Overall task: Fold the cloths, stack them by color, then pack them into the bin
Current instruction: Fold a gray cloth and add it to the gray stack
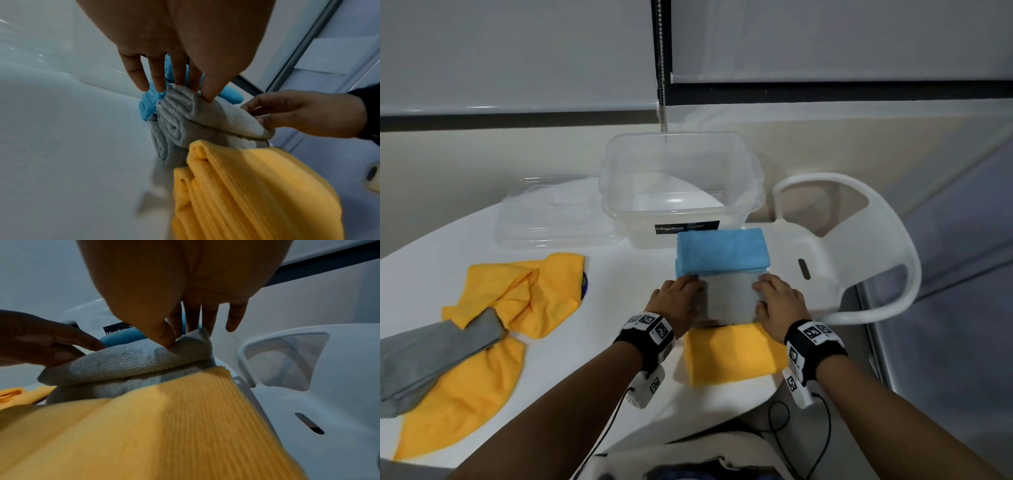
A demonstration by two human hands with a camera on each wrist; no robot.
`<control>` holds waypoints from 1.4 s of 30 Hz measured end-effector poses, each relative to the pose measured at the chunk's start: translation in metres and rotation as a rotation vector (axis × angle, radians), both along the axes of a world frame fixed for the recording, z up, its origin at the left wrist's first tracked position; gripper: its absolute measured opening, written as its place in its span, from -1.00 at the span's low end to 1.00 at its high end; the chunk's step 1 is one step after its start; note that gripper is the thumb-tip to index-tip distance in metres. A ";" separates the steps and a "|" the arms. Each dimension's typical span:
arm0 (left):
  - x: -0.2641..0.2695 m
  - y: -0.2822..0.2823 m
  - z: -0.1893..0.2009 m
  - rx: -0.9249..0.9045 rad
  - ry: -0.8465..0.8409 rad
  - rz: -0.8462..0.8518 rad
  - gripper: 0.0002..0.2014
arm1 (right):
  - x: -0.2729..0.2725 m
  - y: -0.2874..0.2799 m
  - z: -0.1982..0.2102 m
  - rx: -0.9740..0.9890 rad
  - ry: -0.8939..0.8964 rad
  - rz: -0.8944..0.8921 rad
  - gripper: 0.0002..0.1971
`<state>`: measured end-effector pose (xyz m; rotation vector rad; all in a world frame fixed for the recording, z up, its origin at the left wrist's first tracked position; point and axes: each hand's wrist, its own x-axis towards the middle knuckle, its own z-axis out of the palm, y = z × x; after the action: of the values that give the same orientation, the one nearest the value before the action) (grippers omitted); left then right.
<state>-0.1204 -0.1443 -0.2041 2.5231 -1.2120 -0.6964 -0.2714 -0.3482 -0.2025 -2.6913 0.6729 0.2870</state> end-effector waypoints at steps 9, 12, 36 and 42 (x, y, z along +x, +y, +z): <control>0.037 0.095 -0.003 -0.228 0.030 0.131 -0.73 | 0.044 0.083 0.025 0.062 -0.339 0.050 -0.70; 0.061 0.154 -0.004 -0.247 0.026 0.203 -0.77 | 0.080 0.137 0.023 0.163 -0.328 0.136 -0.81; 0.140 0.432 -0.019 0.403 -0.131 0.443 -0.73 | 0.260 0.436 -0.035 0.208 0.274 0.694 -0.47; 0.143 0.424 -0.011 0.378 -0.113 0.424 -0.73 | 0.254 0.428 -0.035 0.262 0.203 0.602 -0.81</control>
<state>0.0228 0.2795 -0.2150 3.0252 -0.5722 -0.7346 -0.0174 0.0801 -0.2376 -2.5589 -0.1440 0.7472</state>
